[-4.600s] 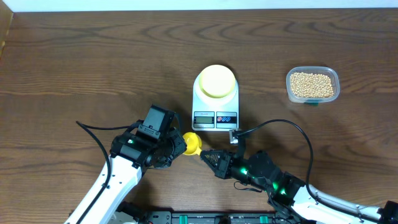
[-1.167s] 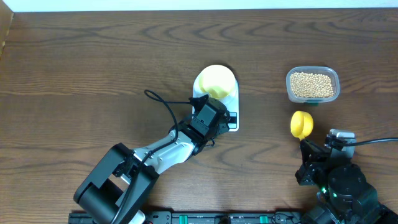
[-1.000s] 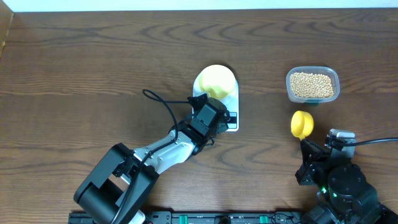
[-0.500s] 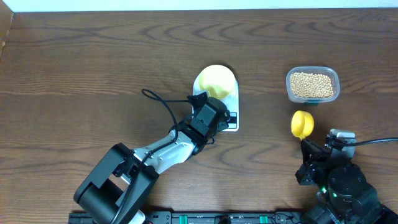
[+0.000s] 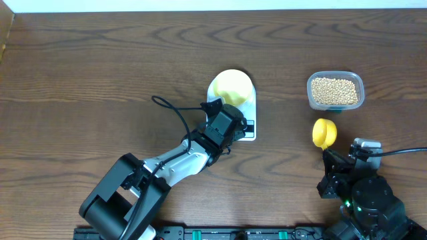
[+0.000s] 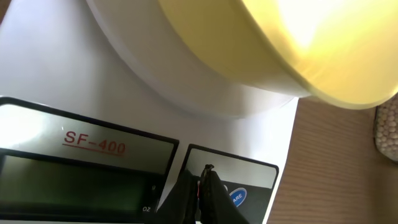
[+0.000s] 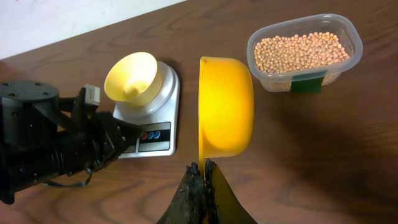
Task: Scoop item into bowl and weigh 50g on scale
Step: 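Press the scale's tare button with the left gripper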
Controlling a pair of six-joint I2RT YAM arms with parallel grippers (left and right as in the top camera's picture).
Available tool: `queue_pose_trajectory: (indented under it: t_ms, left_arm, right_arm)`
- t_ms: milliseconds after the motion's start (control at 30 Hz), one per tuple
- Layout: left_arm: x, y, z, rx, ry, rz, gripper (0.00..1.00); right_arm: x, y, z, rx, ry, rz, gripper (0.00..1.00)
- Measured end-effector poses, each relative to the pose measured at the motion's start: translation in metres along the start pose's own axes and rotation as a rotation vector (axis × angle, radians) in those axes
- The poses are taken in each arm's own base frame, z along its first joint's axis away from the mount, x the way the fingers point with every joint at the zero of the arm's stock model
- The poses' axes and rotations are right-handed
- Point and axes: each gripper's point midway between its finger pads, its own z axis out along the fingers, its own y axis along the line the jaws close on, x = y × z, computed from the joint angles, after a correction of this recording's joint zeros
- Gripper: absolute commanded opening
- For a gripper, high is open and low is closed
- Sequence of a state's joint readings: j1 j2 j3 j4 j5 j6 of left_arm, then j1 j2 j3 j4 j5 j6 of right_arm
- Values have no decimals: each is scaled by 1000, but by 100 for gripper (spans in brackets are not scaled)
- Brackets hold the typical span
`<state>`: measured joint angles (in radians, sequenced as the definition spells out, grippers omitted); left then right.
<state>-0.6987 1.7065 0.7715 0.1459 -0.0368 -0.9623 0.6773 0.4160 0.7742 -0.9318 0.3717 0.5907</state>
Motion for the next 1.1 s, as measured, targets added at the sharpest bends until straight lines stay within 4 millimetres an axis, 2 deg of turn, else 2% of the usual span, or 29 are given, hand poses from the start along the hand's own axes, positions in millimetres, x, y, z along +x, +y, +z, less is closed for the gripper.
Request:
queue_pose_trajectory:
  t_ms: [1100]
  left_arm:
    - [8,2,4,-10,32,-30,7]
  right_arm:
    - [0,0,0,0,0,0,1]
